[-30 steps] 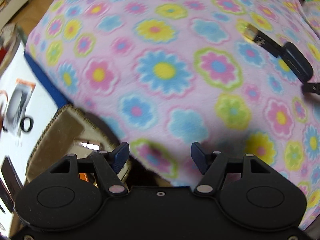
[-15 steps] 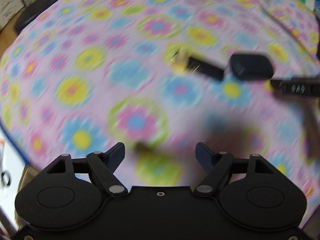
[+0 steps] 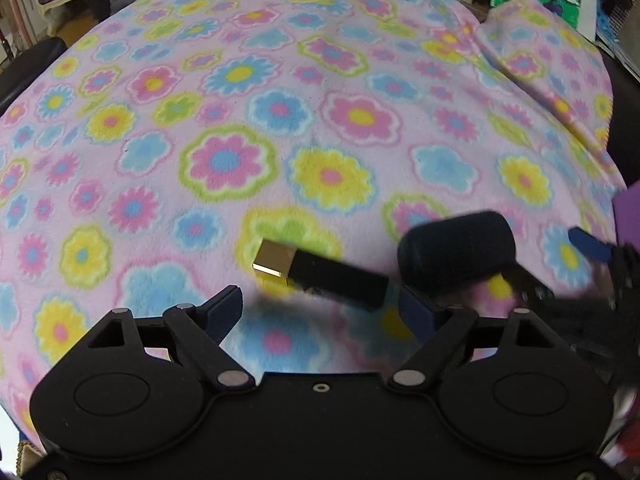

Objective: Organize rigid objects
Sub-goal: 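Grasp the black lipstick with the left gripper while the right gripper approaches the black case, then close the right gripper on the black textured case and lift it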

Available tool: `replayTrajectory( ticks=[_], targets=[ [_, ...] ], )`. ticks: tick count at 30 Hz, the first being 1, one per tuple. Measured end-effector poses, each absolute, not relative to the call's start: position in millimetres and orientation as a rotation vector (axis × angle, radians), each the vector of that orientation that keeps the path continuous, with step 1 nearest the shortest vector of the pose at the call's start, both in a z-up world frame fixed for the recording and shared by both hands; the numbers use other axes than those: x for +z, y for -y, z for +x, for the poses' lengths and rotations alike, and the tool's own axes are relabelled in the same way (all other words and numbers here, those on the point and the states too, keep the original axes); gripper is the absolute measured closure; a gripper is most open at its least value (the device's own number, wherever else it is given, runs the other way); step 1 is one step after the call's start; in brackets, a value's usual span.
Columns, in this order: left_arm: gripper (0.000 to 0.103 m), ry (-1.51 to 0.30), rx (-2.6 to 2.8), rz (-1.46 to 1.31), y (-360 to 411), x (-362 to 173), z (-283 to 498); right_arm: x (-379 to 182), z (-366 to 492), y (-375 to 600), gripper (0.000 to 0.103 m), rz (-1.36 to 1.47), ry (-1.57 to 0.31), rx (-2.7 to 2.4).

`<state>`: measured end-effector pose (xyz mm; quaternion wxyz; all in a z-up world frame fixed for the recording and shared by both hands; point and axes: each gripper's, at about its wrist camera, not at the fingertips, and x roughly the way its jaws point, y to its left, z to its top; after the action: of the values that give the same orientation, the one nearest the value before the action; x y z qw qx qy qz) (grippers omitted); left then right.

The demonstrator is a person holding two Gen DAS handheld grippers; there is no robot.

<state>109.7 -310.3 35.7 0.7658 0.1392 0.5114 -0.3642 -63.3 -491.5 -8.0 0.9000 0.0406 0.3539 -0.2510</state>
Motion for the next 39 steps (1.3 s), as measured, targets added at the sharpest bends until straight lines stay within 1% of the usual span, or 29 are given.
replayTrajectory(
  ticks=[7,17,19,21,25,28,34,39],
  targets=[
    [0.019,-1.115,-0.800,0.352,328.4,26.7,121.8,-8.8,-66.8,494.2,0.000,0.108,-0.717,-0.502],
    [0.018,-1.089,-0.821,0.467,341.7,10.2,110.3,-7.9,-67.0,495.8,0.000,0.114,-0.717,-0.499],
    [0.019,-1.101,-0.811,0.448,341.0,10.1,111.7,-8.0,-66.8,496.1,0.000,0.114,-0.718,-0.499],
    [0.025,-1.112,-0.798,0.431,340.4,12.1,113.0,-7.8,-66.0,495.9,0.000,0.111,-0.721,-0.500],
    [0.025,-1.128,-0.767,0.415,340.3,14.9,109.3,-5.1,-61.4,497.0,0.000,0.117,-0.746,-0.506],
    [0.025,-1.172,-0.740,0.379,332.3,16.0,106.2,1.2,-51.0,500.5,0.000,0.144,-0.815,-0.519],
    [0.025,-1.288,-0.643,0.296,298.4,15.4,103.8,16.4,-9.7,509.5,0.000,0.192,-1.099,-0.489],
    [0.025,-1.327,-0.558,0.251,264.0,15.1,97.0,21.9,5.5,519.5,0.000,0.272,-1.201,-0.495]
  ],
)
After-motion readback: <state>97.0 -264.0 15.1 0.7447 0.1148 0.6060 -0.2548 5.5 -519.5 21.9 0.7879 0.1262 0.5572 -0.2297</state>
